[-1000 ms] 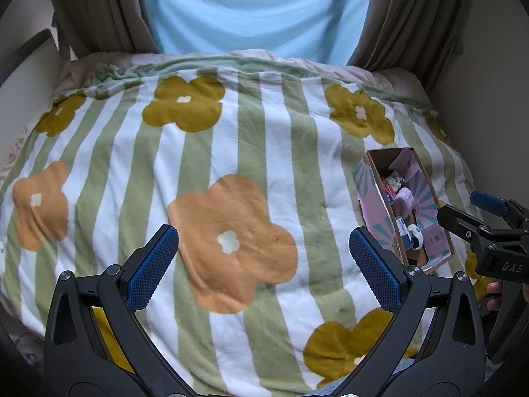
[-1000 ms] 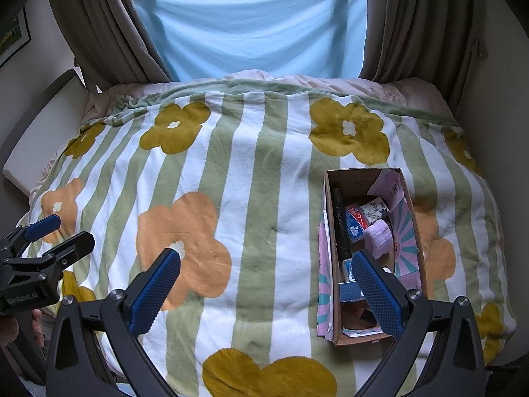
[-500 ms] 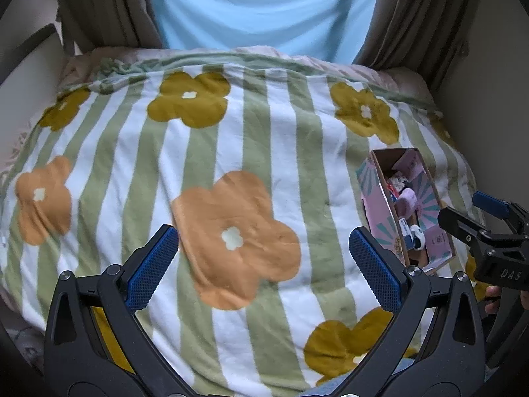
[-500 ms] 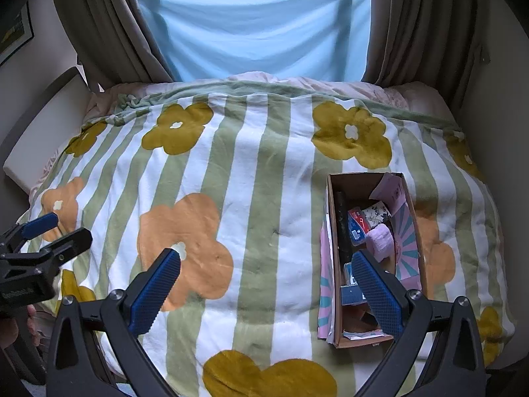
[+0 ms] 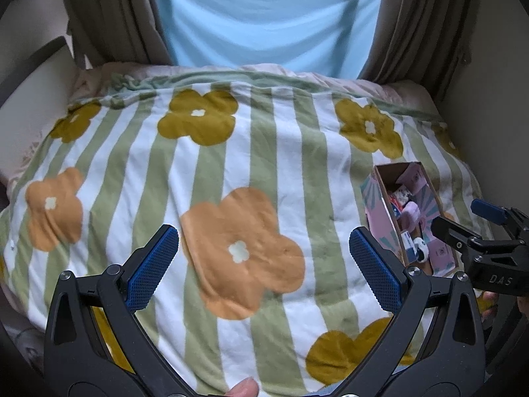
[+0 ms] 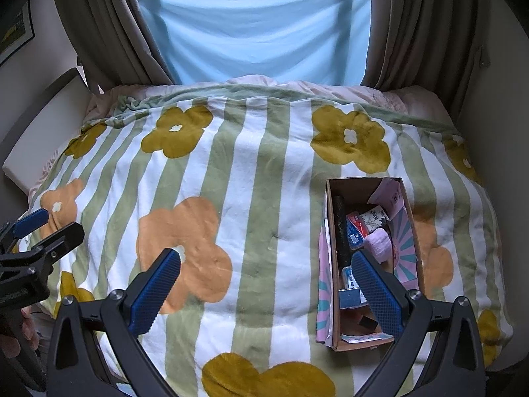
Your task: Organize objects
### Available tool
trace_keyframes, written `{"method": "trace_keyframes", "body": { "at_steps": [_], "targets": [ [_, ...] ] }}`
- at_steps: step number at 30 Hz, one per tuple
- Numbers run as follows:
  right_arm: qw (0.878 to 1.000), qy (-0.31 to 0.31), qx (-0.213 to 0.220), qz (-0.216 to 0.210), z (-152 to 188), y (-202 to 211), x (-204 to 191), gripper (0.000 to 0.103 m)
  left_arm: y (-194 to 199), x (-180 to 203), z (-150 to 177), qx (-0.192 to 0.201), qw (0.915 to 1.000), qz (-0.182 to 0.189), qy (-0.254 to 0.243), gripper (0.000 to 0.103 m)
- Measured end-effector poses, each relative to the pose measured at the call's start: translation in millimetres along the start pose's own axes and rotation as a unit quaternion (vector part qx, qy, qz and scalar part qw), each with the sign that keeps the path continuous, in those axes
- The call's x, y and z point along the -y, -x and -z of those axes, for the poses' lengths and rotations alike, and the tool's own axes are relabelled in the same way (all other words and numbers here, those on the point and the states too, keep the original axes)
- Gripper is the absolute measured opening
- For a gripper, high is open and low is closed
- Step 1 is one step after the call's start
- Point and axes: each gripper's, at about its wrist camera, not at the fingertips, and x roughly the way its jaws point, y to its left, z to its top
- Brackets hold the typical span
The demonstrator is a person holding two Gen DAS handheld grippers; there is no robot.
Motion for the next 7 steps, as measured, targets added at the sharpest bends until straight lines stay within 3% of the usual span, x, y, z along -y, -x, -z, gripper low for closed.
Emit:
{"method": "trace_keyframes", "body": {
  "at_steps": [7],
  "targets": [
    [1.0,0.001,-0.003,0.0,-1.9,-1.2,1.3,0.103,-1.1,-3.7,1.3,0.008,1.0,-0.004,0.004,0.103]
  ]
}}
